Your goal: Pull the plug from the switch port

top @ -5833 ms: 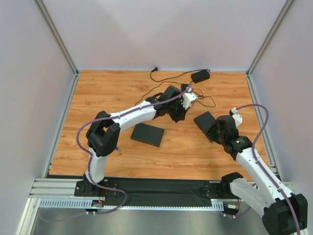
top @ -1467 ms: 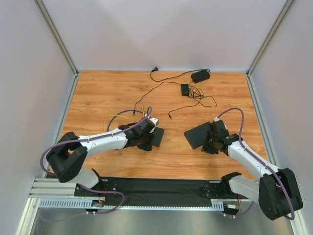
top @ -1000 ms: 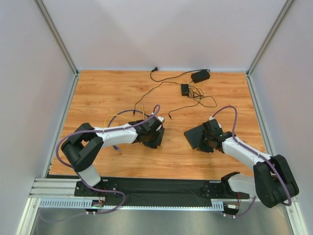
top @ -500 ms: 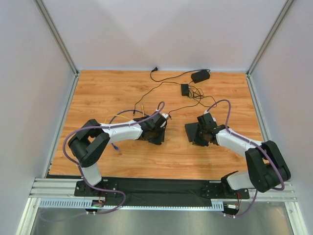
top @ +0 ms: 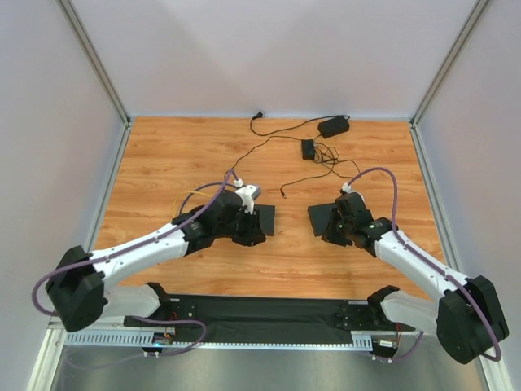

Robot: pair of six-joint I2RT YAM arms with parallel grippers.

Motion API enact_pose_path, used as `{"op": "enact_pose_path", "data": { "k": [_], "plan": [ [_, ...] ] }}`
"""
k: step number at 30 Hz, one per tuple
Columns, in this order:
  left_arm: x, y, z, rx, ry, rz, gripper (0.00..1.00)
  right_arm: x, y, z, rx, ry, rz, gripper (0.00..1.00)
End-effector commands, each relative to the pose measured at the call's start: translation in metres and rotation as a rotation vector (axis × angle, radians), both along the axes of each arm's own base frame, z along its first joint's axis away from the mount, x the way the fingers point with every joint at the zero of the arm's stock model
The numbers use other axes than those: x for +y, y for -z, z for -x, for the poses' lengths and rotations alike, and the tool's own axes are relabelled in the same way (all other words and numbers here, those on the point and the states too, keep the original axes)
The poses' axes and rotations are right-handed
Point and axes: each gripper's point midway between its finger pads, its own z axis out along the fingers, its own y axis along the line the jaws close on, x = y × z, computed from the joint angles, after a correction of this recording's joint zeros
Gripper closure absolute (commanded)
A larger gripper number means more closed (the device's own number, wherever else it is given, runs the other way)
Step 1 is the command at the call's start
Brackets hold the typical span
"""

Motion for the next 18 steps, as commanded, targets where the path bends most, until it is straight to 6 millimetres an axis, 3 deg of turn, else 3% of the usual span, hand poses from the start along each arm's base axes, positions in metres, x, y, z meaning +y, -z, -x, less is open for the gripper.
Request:
{"op": "enact_pose_path", "data": {
  "k": [1, 2, 4, 5, 6, 9, 13, 18],
  "plan": [
    [0.003, -0.037, 0.005, -0.067, -0.017, 0.135, 0.69, -0.006, -0.005, 0.007, -0.020, -0.036, 0.028, 0.84],
    [0.010, -0.035, 0.006, -0.070, -0.035, 0.135, 0.65, -0.006, -0.007, 0.007, -0.026, -0.039, 0.028, 0.83],
    [0.023, -0.050, 0.003, -0.105, -0.073, 0.180, 0.54, -0.006, -0.010, 0.006, -0.036, -0.044, 0.029, 0.77],
    [0.030, -0.044, 0.005, -0.097, -0.086, 0.178, 0.50, -0.007, -0.010, 0.006, -0.037, -0.045, 0.030, 0.74],
    [0.039, -0.050, 0.002, -0.115, -0.111, 0.200, 0.44, -0.006, -0.011, 0.005, -0.042, -0.050, 0.029, 0.65],
    [0.057, -0.044, 0.005, -0.108, -0.138, 0.210, 0.37, -0.006, -0.010, 0.006, -0.045, -0.052, 0.025, 0.42],
    [0.084, -0.024, 0.007, -0.081, -0.206, 0.227, 0.32, -0.008, -0.008, 0.007, -0.050, -0.035, 0.022, 0.23],
    [0.095, -0.019, 0.015, -0.087, -0.216, 0.272, 0.30, -0.005, -0.005, 0.009, -0.053, -0.007, -0.014, 0.15]
  ]
}}
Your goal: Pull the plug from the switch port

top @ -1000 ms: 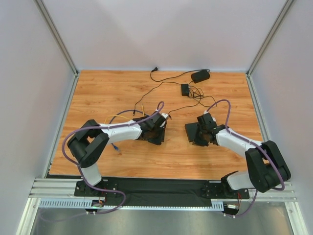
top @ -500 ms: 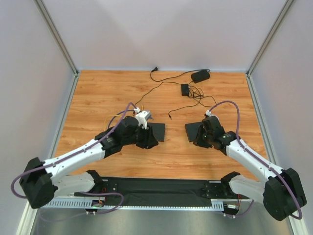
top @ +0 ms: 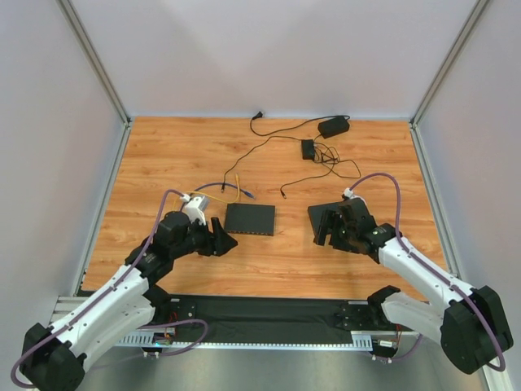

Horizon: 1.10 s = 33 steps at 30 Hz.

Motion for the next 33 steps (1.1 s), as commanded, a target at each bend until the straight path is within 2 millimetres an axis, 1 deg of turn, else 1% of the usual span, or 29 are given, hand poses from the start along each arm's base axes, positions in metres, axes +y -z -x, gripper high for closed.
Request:
{"op": "enact_pose_path", "data": {
  "k": [1, 2, 3, 4, 9, 13, 16, 19, 25, 27, 28, 29, 30, 31, 32, 33],
  "plan": [
    [-0.002, -0.005, 0.008, -0.002, 0.024, 0.057, 0.30, 0.004, -0.004, -0.005, -0.037, 0.024, -0.034, 0.14],
    [-0.002, -0.006, 0.010, -0.006, 0.026, 0.065, 0.30, 0.005, -0.004, -0.007, -0.043, 0.032, -0.044, 0.14],
    [-0.002, -0.004, 0.011, -0.004, 0.027, 0.068, 0.30, 0.010, -0.004, -0.003, -0.028, 0.018, -0.071, 0.14],
    [-0.001, -0.001, 0.013, 0.002, 0.029, 0.070, 0.30, 0.011, -0.004, -0.004, -0.026, 0.020, -0.078, 0.13],
    [-0.005, 0.001, 0.017, 0.021, 0.043, 0.100, 0.30, 0.018, -0.001, -0.002, -0.021, 0.014, -0.122, 0.13],
    [-0.005, 0.005, 0.019, 0.030, 0.044, 0.101, 0.30, 0.019, 0.001, -0.001, -0.019, 0.012, -0.129, 0.12],
    [-0.006, 0.004, 0.019, 0.031, 0.043, 0.111, 0.30, 0.019, 0.002, 0.000, -0.012, 0.011, -0.125, 0.12],
    [-0.007, 0.003, 0.018, 0.033, 0.044, 0.118, 0.30, 0.020, -0.002, -0.002, -0.029, 0.006, -0.133, 0.11],
    [-0.008, 0.005, 0.018, 0.041, 0.052, 0.117, 0.30, 0.019, -0.003, -0.002, -0.039, 0.007, -0.131, 0.11],
    [-0.010, 0.004, 0.019, 0.029, 0.066, 0.126, 0.30, 0.022, -0.002, 0.000, -0.045, -0.020, -0.147, 0.11],
    [-0.015, -0.008, 0.020, -0.016, 0.095, 0.172, 0.29, 0.027, -0.010, -0.004, -0.094, -0.034, -0.182, 0.11],
    [-0.018, -0.015, 0.021, -0.050, 0.116, 0.207, 0.28, 0.030, -0.002, 0.005, -0.087, -0.070, -0.208, 0.11],
    [-0.020, -0.011, 0.026, -0.065, 0.136, 0.239, 0.28, 0.035, -0.003, 0.006, -0.113, -0.092, -0.245, 0.11],
    [-0.025, -0.038, 0.028, -0.179, 0.169, 0.333, 0.26, 0.044, -0.020, 0.000, -0.219, -0.120, -0.320, 0.11],
    [-0.025, -0.045, 0.030, -0.198, 0.164, 0.379, 0.25, 0.049, -0.024, 0.004, -0.236, -0.130, -0.374, 0.10],
    [-0.023, -0.039, 0.033, -0.200, 0.158, 0.399, 0.24, 0.045, -0.009, 0.013, -0.229, -0.117, -0.388, 0.01]
  ]
}}
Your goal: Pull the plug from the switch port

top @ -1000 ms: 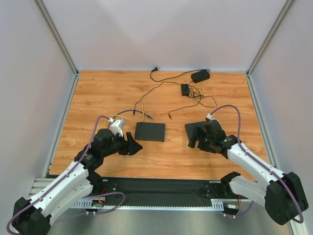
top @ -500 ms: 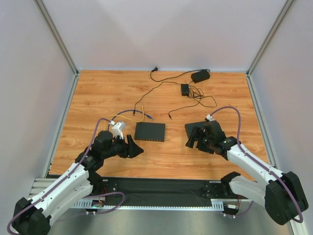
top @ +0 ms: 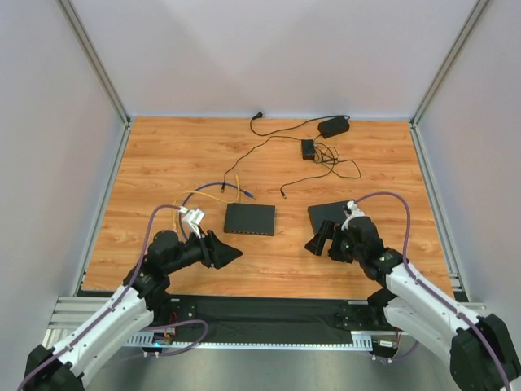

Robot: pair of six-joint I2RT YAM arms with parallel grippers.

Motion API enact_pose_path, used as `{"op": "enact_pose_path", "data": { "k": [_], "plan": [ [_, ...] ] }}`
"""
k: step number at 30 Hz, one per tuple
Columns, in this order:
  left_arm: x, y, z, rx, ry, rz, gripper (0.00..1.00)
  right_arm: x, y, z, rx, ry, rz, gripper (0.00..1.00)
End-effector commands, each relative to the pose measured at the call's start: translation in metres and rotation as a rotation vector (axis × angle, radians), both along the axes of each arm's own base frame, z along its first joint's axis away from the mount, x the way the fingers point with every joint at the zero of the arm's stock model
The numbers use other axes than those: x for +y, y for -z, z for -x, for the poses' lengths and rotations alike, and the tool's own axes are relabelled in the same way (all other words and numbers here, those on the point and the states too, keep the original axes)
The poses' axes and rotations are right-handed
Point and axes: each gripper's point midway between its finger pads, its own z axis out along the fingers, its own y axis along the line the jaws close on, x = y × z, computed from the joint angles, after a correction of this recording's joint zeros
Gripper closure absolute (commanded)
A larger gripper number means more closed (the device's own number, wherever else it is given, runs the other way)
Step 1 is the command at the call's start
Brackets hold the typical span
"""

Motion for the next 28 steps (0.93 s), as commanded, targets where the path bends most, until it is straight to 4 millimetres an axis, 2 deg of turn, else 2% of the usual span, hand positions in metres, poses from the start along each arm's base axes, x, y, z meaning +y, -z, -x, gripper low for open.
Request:
{"op": "enact_pose_path", "data": {
  "k": [1, 2, 3, 4, 6, 7, 10, 15, 18, 23, 28],
  "plan": [
    [-0.007, -0.053, 0.007, -0.206, 0.037, 0.232, 0.23, 0.020, -0.030, -0.004, -0.200, -0.041, -0.204, 0.00],
    [-0.005, -0.056, 0.010, -0.225, 0.032, 0.257, 0.22, 0.020, -0.031, -0.003, -0.221, -0.031, -0.231, 0.00],
    [-0.004, -0.046, 0.012, -0.200, 0.025, 0.279, 0.22, 0.018, -0.028, 0.000, -0.215, 0.006, -0.267, 0.00],
    [-0.001, -0.064, 0.017, -0.269, 0.023, 0.343, 0.21, 0.015, -0.024, 0.004, -0.245, 0.022, -0.300, 0.00],
    [0.000, -0.037, 0.020, -0.198, 0.012, 0.390, 0.21, 0.011, -0.012, 0.009, -0.242, 0.056, -0.334, 0.00],
    [0.003, -0.046, 0.023, -0.239, 0.009, 0.411, 0.20, 0.009, -0.005, 0.013, -0.232, 0.085, -0.369, 0.00],
    [0.000, -0.042, 0.030, -0.252, 0.058, 0.396, 0.21, 0.000, 0.000, 0.014, -0.232, 0.139, -0.357, 0.00],
    [0.002, -0.036, 0.024, -0.231, 0.020, 0.375, 0.19, -0.022, 0.005, 0.007, -0.266, 0.257, -0.314, 0.00],
    [0.004, -0.034, 0.022, -0.231, 0.003, 0.365, 0.18, -0.030, 0.019, 0.006, -0.209, 0.329, -0.277, 0.00],
    [0.004, -0.024, 0.022, -0.202, -0.001, 0.336, 0.18, -0.036, 0.024, 0.004, -0.193, 0.375, -0.262, 0.00],
    [0.004, -0.022, 0.022, -0.198, 0.001, 0.330, 0.18, -0.034, 0.021, 0.005, -0.209, 0.351, -0.270, 0.00]
  ]
}}
